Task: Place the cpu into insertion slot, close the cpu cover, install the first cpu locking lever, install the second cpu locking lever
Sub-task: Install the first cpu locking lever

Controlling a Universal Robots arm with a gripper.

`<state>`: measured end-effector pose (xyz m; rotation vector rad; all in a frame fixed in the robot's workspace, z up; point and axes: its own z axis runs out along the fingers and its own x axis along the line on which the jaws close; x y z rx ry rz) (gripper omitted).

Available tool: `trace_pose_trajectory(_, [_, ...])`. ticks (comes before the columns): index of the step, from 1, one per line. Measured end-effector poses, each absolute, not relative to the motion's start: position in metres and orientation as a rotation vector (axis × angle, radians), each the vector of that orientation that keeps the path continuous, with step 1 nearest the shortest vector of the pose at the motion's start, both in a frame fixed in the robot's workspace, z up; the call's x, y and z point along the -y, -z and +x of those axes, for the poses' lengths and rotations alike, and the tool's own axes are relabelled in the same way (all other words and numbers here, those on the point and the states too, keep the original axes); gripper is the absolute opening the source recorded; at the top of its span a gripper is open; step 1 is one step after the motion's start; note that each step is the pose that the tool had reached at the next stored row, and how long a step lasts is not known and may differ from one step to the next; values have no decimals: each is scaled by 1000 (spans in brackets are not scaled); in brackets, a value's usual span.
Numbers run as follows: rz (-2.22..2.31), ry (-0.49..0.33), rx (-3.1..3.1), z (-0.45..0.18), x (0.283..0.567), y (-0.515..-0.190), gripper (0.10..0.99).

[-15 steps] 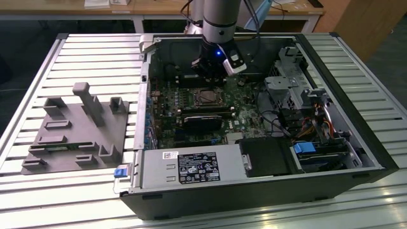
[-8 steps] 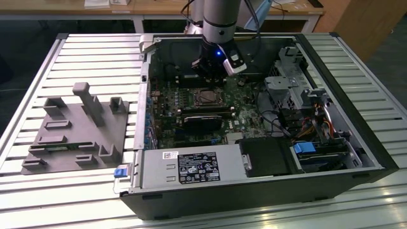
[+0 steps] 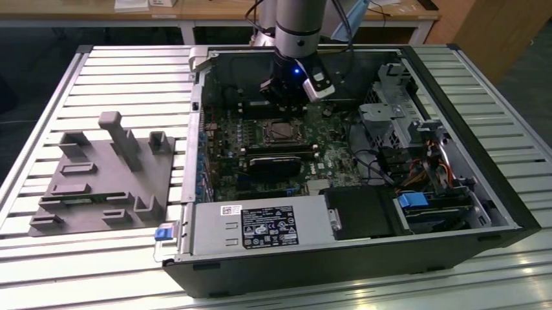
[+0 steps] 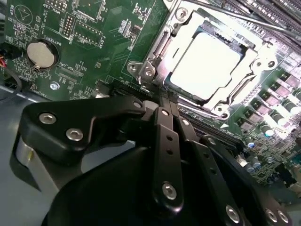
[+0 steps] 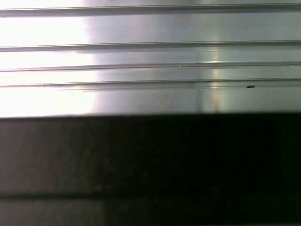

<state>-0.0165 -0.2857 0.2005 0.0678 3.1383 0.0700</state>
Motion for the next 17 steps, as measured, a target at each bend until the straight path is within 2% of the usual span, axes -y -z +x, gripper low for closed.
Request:
trace_pose_trajectory(9, [68,-35,-3139,-15,285,-198,106])
trace_pose_trajectory(17, [67,-60,-3138,-14,284,-196,106])
